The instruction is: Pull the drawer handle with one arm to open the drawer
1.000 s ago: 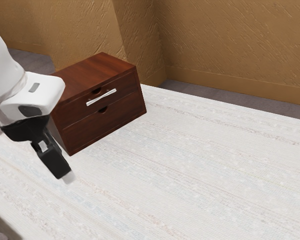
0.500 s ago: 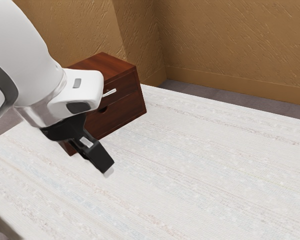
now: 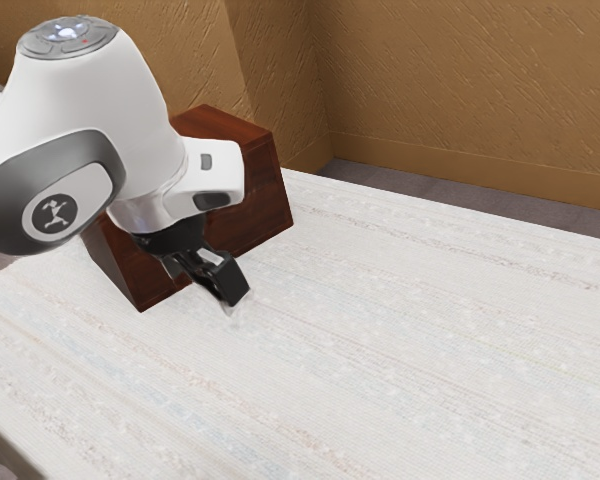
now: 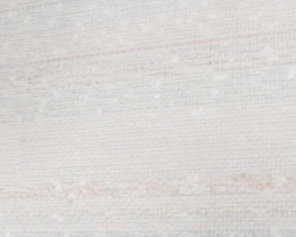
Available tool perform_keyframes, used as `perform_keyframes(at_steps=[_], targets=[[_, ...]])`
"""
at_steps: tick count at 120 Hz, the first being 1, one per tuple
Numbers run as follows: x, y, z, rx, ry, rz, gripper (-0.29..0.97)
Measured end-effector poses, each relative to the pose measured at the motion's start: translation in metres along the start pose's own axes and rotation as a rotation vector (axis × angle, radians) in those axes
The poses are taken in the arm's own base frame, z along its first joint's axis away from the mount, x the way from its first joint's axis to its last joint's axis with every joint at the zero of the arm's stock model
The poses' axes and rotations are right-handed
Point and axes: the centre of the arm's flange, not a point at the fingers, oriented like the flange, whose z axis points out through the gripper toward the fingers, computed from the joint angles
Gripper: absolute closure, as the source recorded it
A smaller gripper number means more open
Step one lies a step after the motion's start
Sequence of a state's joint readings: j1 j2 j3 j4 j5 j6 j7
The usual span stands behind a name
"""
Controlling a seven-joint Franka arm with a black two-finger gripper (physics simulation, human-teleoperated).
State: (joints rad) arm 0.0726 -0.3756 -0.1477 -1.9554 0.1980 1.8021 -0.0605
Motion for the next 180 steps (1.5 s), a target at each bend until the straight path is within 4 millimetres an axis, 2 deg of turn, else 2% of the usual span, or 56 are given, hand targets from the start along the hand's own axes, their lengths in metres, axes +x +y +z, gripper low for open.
perform_keyframes(at_steps=[5,13,28,58,72,103,122,145,167,180], targets=[[0.007,-0.009,-0.004,0.040,0.017,0.001,0.00],[0.015,-0.012,-0.003,0.089,0.026,0.021,0.00],[0.025,-0.014,0.018,0.131,-0.002,0.049,0.00],[0.045,-0.047,0.060,0.185,-0.051,0.037,0.00],[0.061,-0.050,0.067,0.188,-0.039,0.045,0.00],[0.076,-0.064,0.083,0.222,-0.031,0.058,0.00],[0.093,-0.094,0.098,0.248,-0.039,0.032,0.00],[0.115,-0.124,0.129,0.251,-0.052,0.012,0.00],[0.141,-0.117,0.143,0.239,-0.036,0.040,0.00],[0.155,-0.132,0.152,0.243,-0.030,0.027,0.00]])
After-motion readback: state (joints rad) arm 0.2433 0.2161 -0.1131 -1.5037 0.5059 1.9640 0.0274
